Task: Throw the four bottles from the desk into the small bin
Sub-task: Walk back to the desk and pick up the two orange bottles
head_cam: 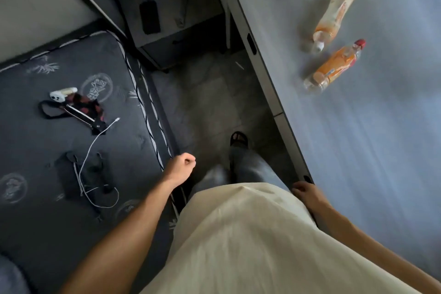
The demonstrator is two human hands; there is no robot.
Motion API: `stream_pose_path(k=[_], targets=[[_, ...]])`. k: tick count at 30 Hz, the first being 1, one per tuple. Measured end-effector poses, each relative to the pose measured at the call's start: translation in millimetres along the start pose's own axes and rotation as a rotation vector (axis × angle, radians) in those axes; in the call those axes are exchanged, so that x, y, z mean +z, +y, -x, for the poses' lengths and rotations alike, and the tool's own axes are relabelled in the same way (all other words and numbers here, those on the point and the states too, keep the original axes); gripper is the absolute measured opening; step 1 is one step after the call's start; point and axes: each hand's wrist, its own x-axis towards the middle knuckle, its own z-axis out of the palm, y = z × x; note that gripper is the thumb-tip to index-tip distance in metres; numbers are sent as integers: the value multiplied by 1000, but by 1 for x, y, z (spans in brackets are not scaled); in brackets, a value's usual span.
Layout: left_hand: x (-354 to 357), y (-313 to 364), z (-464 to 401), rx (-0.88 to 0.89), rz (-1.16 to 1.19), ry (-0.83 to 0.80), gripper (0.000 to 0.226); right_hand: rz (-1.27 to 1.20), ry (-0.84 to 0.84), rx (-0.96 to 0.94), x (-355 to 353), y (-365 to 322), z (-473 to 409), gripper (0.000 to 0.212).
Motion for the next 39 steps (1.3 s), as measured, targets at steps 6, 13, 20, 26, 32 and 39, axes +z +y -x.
stream_pose_path(k=[6, 13, 20, 26, 32, 39], targets=[[-21, 0, -13, -39, -110, -73, 24, -18, 43, -113, -56, -99, -44, 22], [-71, 10, -39, -109, -132, -144, 11, -159, 105, -174, -104, -194, -84, 25], [-164, 70, -130, -21, -304, -177, 18, -310, 162, -65, -115, -231, -95, 26], [-207, 183, -192, 94, -395, -168, 18, -480, 188, 85, -89, -232, -78, 28], [-190, 307, -208, 303, -407, -263, 18, -784, 429, 227, -78, -224, -48, 30], [-118, 456, -193, 559, -371, -391, 16, -1047, 834, 243, -148, -220, -44, 29]])
